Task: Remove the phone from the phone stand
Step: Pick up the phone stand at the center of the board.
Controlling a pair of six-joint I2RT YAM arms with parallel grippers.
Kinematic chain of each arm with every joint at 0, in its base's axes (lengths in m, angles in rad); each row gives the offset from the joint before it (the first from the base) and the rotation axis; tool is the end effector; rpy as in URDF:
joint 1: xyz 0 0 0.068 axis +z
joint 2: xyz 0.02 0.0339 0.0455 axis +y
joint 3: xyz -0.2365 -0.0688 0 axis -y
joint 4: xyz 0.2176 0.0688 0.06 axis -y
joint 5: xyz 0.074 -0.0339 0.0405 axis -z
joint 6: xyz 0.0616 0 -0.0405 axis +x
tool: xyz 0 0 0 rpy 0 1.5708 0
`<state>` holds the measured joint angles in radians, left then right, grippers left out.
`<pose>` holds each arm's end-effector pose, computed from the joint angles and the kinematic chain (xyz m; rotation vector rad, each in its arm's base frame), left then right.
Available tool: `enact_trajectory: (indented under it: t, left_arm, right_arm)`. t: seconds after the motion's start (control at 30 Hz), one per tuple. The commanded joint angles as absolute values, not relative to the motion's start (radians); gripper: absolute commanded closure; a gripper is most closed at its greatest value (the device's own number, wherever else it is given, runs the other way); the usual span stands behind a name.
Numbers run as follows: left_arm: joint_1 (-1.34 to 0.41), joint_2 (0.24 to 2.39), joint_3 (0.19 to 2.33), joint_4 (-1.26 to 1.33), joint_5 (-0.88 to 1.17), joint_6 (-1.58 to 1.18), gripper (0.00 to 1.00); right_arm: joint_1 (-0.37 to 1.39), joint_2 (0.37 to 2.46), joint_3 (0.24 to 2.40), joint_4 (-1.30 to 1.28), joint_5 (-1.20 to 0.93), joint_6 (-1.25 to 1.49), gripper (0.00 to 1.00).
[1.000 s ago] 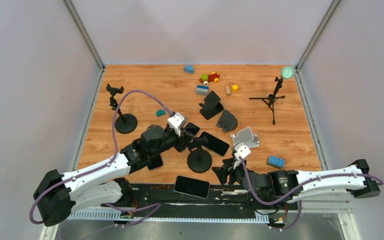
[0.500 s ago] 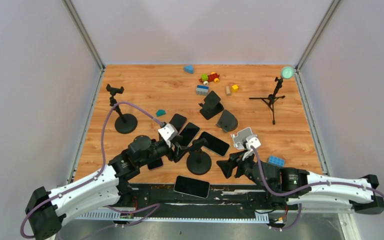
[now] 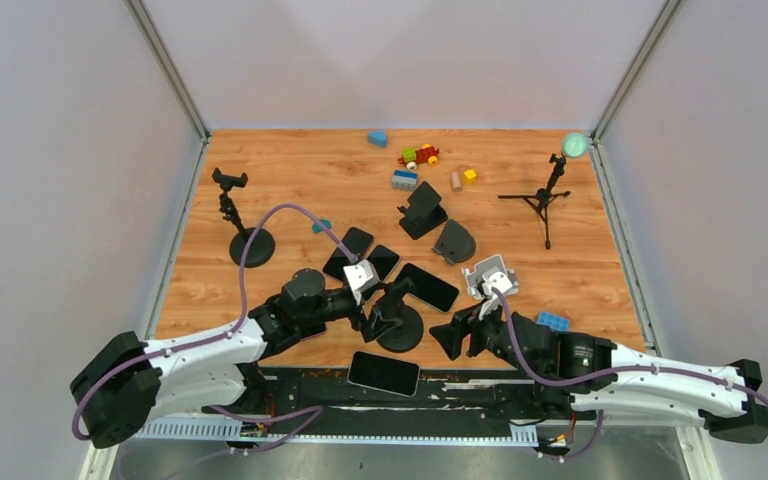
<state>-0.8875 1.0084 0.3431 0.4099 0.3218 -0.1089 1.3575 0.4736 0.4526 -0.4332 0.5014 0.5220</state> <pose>0.1303 -0.1909 0.1930 0.9488 1.6804 -0.9797 0.0593 0.1339 0.2206 -0.5219 1.9687 0.7103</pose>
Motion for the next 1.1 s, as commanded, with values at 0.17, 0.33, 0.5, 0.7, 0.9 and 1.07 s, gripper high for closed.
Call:
enact_trajectory:
  t: [0.17,0.33,0.5,0.7,0.9,1.07]
  left_arm:
    - [-0.887,1.142,0.298,0.841,0.463,-0.065,0.1]
    - [-0.887,1.249,0.283,0.96,0.516,-0.08,0.33]
    - [-0.887,1.3,0.266,1.08,0.509,-0.108,0.59]
    - [-0.887,1.283,0.287,1.034,0.466,-0.115,0.96]
    - [-0.883,1.227,0.325,0.948,0.416,-0.114,1.0]
    - [-0.858,1.147,0.393,0.851,0.346,-0.093,1.0]
  right_arm:
    - [1.353,0.444,0.488,-0.431,0.493,0.52,0.32]
    - [1.353,0.439,0.485,-0.432,0.494,0.527,0.32]
    - [1.354,0.439,0.492,-0.44,0.496,0.525,0.32]
    - [1.353,0.415,0.488,-0.451,0.507,0.531,0.32]
    - [1.353,0.395,0.485,-0.462,0.52,0.534,0.33]
    - [1.353,0.392,0.49,-0.473,0.527,0.531,0.33]
